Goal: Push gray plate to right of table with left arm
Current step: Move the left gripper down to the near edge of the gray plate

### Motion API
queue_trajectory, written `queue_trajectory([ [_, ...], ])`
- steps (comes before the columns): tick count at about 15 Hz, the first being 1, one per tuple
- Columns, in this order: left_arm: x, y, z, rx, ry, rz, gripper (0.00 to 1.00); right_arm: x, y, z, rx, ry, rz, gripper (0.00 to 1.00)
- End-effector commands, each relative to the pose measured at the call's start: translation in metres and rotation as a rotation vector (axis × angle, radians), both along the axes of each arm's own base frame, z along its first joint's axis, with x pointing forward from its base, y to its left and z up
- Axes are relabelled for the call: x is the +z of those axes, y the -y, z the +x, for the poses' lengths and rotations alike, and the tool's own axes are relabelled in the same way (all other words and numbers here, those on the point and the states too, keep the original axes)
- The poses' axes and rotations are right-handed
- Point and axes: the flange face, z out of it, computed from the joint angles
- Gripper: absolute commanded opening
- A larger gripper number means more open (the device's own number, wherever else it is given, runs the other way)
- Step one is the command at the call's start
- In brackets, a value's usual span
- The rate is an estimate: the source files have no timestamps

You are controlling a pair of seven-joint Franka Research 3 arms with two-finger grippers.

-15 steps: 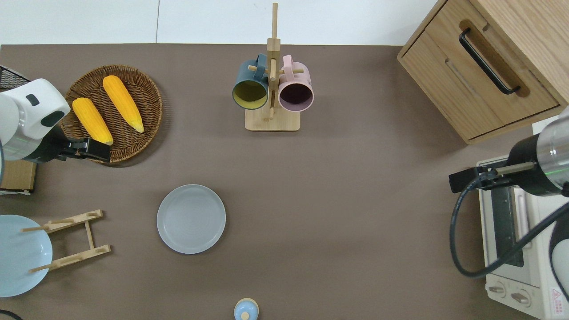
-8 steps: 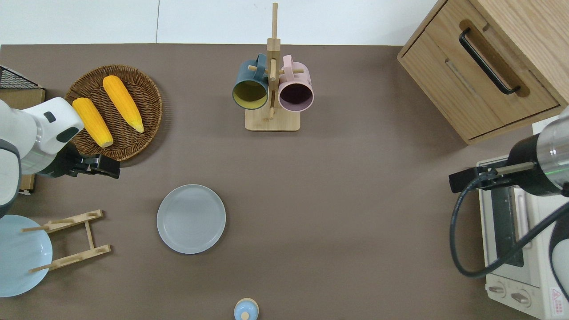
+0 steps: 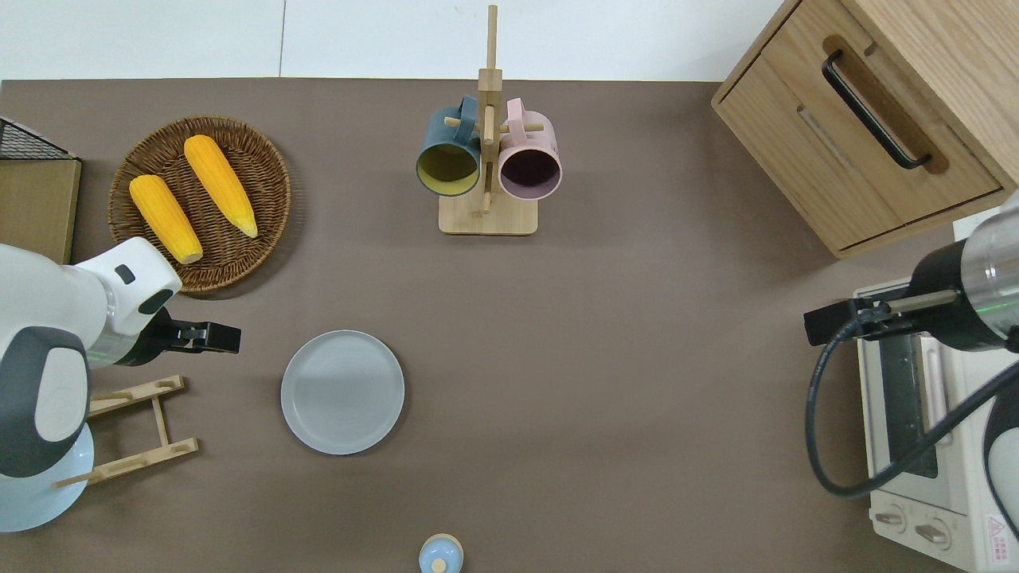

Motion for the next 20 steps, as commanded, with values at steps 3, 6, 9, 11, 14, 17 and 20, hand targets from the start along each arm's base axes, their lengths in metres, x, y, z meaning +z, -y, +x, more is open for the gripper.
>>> queue_trajectory([
  [3,-0.05,0.02,-0.047,0.037,0.065,0.005,0.99,0.004,0.002,-0.003,-0.004,-0.003,0.009,0.983],
  [6,-0.071,0.025,-0.059,0.032,0.078,0.01,0.99,0.004,0.003,-0.003,-0.006,-0.003,0.009,0.983],
  [9,-0.088,0.028,-0.067,0.049,0.092,0.012,0.99,0.004,0.002,-0.003,-0.004,-0.003,0.009,0.983],
  [11,-0.099,0.035,-0.072,0.057,0.103,0.007,0.99,0.004,0.002,-0.003,-0.006,-0.003,0.009,0.983],
  [14,-0.12,0.041,-0.083,0.066,0.137,0.003,0.99,0.004,0.002,-0.003,-0.004,-0.003,0.009,0.983],
  [17,-0.129,0.045,-0.085,0.078,0.131,0.003,0.99,0.004,0.003,-0.003,-0.006,-0.003,0.009,0.983],
  [20,-0.134,0.045,-0.088,0.084,0.131,0.004,0.99,0.004,0.003,-0.003,-0.006,-0.005,0.009,0.983],
])
